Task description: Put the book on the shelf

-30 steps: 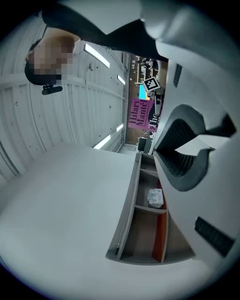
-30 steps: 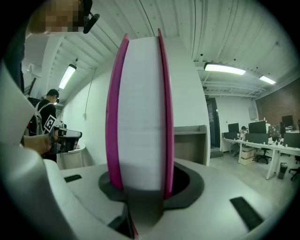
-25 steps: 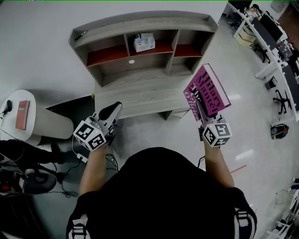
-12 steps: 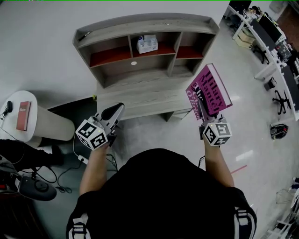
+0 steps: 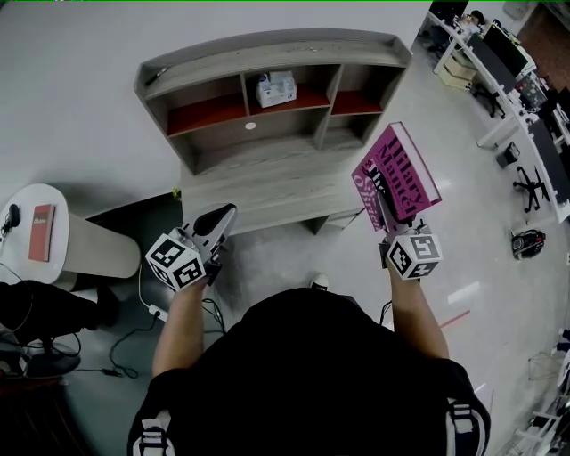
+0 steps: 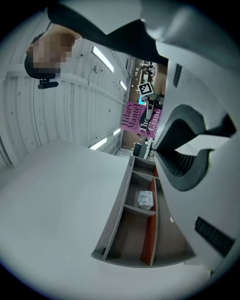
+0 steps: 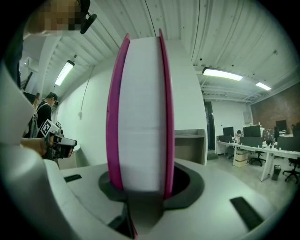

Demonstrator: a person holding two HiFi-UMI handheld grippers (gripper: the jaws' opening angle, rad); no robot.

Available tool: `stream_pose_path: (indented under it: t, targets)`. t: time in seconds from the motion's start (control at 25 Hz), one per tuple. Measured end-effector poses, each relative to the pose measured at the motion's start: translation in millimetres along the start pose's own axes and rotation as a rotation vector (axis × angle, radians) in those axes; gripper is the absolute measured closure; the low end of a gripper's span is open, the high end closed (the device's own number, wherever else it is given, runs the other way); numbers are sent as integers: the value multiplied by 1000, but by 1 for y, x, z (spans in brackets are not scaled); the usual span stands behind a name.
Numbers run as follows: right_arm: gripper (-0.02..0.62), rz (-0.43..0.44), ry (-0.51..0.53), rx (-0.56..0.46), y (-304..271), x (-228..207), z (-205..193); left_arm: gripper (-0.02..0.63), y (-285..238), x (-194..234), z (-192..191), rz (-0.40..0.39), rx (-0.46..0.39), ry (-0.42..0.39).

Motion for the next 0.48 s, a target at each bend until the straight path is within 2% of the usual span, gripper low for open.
stream_pose_path:
  t: [0.32, 0.48]
  targets:
    - [448, 8, -17, 19, -2, 3, -6, 586, -1, -2, 0, -15, 16, 1]
    - [448, 27, -14, 27, -7, 6, -7, 586, 3, -1, 5, 6, -12, -18]
Point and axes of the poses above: the fingertips, and each gripper's own axes: y backward along the fingers, x to its left, z out of its top, the point moved 1 cm from there along y, backward along the fingers
